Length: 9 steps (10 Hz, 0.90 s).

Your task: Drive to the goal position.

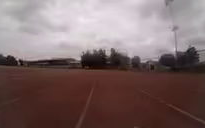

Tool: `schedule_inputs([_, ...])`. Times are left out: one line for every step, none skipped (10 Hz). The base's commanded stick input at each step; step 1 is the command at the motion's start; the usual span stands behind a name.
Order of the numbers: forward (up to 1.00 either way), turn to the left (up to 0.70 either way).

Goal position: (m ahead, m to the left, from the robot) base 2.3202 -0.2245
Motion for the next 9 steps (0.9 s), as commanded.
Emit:
schedule_inputs([0.7, 0.0])
schedule_inputs([0.7, 0.0])
schedule_inputs([0.7, 0.0])
schedule_inputs([0.7, 0.0])
schedule_inputs([0.7, 0.0])
schedule_inputs([0.7, 0.0])
schedule_inputs([0.7, 0.0])
schedule_inputs([0.7, 0.0])
schedule_inputs([0.7, 0.0])
